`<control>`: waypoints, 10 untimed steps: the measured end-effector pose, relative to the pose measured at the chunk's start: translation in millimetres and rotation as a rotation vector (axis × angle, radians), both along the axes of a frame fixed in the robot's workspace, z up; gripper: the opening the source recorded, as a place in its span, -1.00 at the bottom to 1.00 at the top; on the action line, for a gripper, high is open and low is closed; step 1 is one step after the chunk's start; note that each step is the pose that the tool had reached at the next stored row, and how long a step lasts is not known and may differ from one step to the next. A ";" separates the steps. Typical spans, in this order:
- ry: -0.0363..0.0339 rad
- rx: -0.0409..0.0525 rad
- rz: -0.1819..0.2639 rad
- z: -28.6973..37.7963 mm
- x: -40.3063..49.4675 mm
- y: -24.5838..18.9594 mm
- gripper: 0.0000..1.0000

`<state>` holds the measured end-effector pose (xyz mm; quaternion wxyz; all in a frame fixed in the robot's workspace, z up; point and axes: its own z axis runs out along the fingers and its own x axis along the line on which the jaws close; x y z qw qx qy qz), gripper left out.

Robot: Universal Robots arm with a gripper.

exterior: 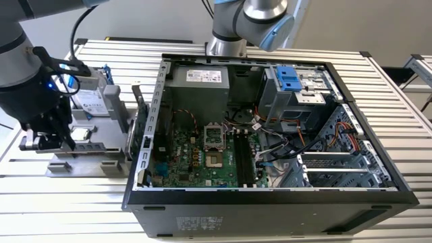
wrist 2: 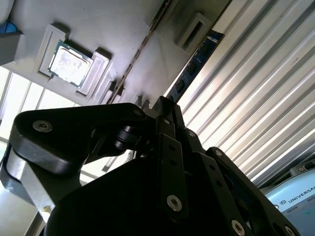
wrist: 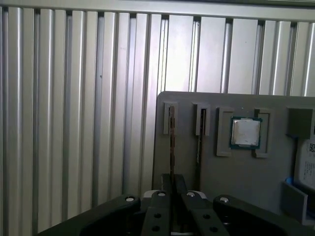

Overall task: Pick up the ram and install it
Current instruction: 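Pick up the ram and move it above insertion slot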

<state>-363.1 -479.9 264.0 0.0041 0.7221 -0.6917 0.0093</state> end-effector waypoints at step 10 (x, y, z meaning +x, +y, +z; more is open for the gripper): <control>0.0000 0.0000 0.000 3.2 -0.1 0.0 -1.00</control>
